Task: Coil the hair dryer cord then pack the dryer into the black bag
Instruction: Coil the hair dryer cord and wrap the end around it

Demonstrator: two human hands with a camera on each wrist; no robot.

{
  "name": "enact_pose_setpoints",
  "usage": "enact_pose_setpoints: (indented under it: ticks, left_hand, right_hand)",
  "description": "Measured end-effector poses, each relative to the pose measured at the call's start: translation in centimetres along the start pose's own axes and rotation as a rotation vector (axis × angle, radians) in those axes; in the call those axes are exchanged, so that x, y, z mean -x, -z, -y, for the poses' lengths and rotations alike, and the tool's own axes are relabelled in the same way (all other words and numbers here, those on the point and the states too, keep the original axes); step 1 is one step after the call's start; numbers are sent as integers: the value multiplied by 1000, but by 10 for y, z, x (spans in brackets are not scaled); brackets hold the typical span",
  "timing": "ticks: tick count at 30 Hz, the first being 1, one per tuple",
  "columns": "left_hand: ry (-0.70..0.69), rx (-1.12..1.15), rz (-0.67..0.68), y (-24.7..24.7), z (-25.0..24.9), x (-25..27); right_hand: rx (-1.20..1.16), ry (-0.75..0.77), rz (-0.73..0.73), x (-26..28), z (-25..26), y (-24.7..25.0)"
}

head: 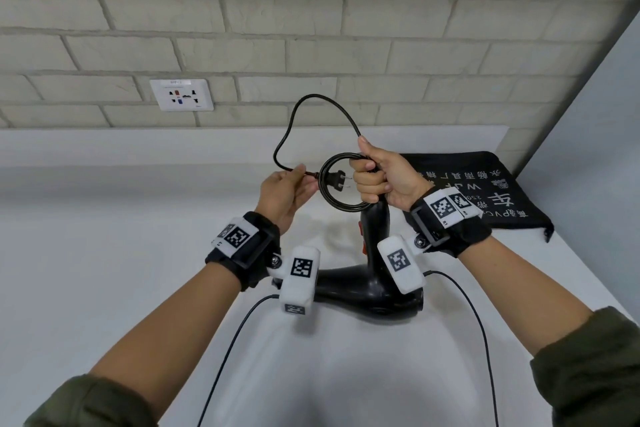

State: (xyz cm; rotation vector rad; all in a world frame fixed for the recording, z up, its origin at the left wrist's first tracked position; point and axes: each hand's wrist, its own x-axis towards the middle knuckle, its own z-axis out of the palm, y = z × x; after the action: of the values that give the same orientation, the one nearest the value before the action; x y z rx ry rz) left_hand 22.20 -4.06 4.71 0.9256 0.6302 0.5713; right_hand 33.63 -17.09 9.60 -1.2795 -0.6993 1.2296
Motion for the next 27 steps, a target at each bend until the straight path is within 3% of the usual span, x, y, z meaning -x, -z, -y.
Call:
enact_pose_setpoints:
  ticks: [7,14,16,22,25,27]
  left_hand:
    - [61,-63,80,-13,-8,4]
    - [246,-197,349,-29,-19,29]
    - [182,-359,383,-31,-22,39]
    - [-95,-730,286,-15,-19,54]
    - [-83,-816,440,7,-37,65]
    - [-117,-760,518,23,-57,70]
  right_hand:
    - [-25,7,-17,0,0,6]
    - [-33,34,-125,-7,0,8]
    - [-23,49,-150,-7,-1,7]
    - [-28,74,-192,-7,-1,7]
    - [-52,93,-233,-7,-2,17]
    - [-90,100,-248,-5,-3,27]
